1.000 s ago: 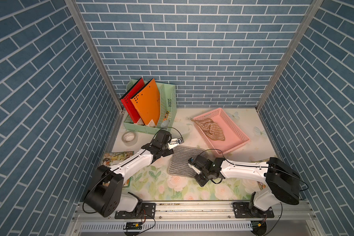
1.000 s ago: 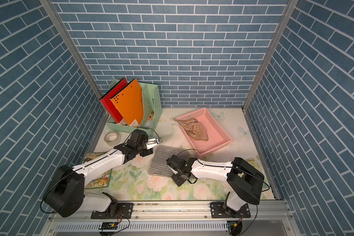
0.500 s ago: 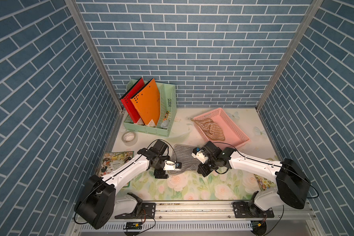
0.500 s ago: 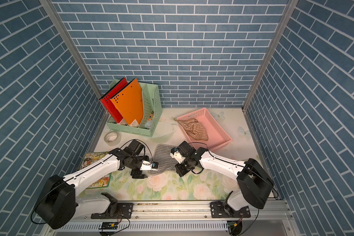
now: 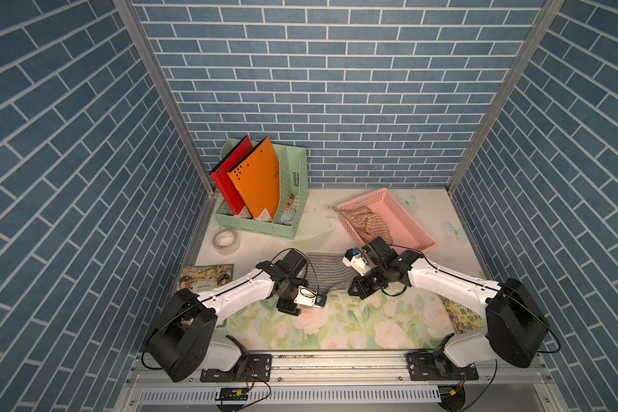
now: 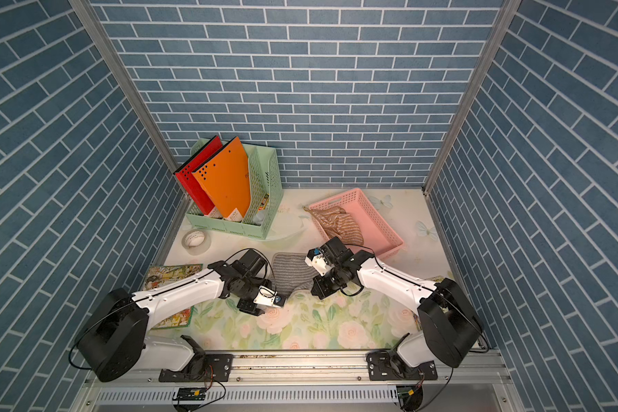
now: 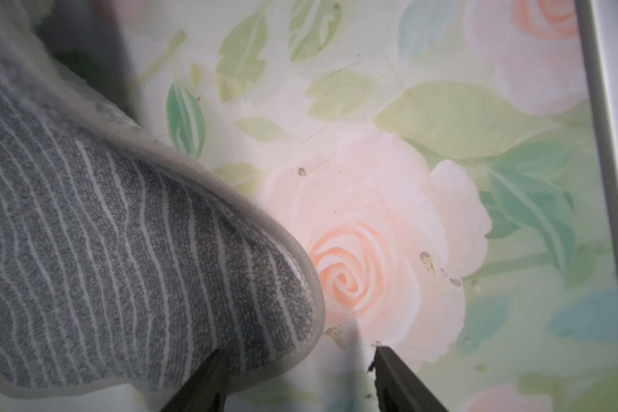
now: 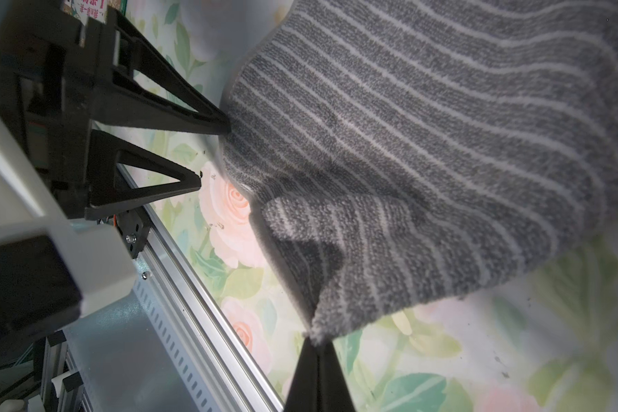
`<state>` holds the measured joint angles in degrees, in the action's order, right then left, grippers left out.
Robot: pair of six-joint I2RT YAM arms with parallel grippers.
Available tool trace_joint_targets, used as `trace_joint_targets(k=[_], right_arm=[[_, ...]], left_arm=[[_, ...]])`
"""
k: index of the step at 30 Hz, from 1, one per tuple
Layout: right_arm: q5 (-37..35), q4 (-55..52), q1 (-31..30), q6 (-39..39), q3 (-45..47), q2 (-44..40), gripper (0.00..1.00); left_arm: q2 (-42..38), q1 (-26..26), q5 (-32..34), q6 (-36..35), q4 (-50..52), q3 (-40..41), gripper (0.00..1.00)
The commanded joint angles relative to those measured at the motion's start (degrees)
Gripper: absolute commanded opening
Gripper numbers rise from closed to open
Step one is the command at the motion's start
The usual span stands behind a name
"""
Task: Fold the square dishcloth
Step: Fold the cleaning item at the center of the board.
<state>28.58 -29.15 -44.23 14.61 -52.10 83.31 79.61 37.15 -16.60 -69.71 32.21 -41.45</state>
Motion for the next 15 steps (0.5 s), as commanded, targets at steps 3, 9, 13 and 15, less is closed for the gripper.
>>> trace_joint_targets(k=[3,9,13,15], right_arm=[[1.3,-0.7,0.0,-0.3,0.9,-1.1,0.00],[1.0,-0.4,0.0,0.0,1.1,-0.9,0.00],[0.5,-0.2,0.0,0.4,1.8,-1.0,0.00],[0.3,-0.4,0.0,0.5,1.9,-1.2,0.00]], left_arm=[[1.1,0.7,1.9,0.0,-4.6,3.2,0.60],[2.7,3.9,2.8,0.5,-5.4,3.9,0.59],[3.3,5.1,4.3,1.0,-7.4,5.0,0.53],[3.8,5.5,5.4,0.8,-8.0,5.5,0.45]])
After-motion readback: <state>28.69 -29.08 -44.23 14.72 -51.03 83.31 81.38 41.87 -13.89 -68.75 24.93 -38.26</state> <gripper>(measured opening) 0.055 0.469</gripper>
